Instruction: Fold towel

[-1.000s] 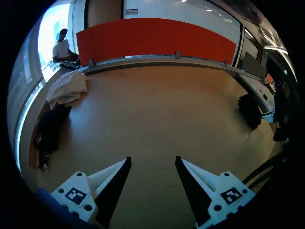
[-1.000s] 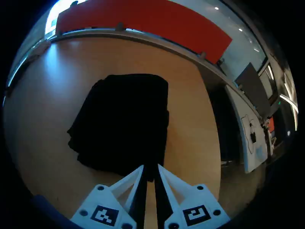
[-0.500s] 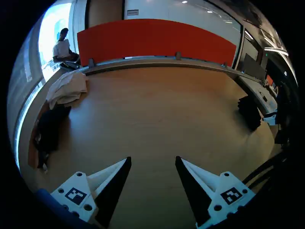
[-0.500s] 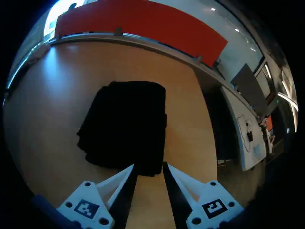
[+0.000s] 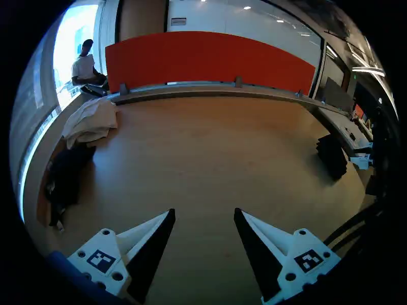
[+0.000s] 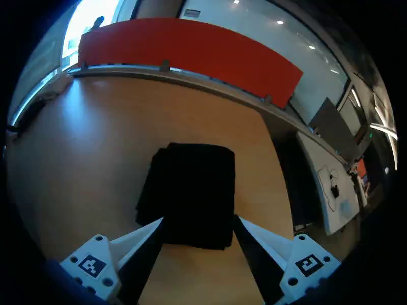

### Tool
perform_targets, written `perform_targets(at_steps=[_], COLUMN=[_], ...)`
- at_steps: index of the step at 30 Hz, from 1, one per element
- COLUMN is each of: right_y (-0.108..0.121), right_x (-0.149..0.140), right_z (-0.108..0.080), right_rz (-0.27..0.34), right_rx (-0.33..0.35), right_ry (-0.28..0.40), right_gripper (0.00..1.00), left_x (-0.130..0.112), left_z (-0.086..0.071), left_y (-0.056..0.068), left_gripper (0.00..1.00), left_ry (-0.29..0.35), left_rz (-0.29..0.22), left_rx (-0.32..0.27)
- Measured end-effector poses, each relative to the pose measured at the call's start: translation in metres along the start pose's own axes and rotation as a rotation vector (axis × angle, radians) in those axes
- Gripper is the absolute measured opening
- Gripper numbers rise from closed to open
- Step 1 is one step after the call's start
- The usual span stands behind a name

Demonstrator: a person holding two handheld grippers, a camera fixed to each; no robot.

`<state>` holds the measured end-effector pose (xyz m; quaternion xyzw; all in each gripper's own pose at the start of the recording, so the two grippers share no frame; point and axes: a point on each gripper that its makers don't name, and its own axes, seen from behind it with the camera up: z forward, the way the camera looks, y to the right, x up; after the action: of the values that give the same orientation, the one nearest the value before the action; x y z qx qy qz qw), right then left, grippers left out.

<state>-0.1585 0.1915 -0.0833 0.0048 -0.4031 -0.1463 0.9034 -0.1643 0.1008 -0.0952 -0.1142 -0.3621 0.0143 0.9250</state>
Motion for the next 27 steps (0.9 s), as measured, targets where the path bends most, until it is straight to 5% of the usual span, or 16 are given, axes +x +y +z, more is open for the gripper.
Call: perform_targets(at_steps=[9,27], right_y=[-0.026,-0.107], right_x=[0.040,0.139], right_z=[-0.011,-0.052], right_rz=[0.045,0.134], right_rx=[0.011,0.070], right_ry=[0.111,0.390], right_gripper=[0.95,0.95], left_x=[0.019,0.096], left_z=[-0.003,-0.015], left_y=[-0.005,-0.032], left_gripper=[0.85,0.85], left_ry=[0.062,0.330], left_rz=[-0.010,-0.032], left_rx=[-0.006,0.045])
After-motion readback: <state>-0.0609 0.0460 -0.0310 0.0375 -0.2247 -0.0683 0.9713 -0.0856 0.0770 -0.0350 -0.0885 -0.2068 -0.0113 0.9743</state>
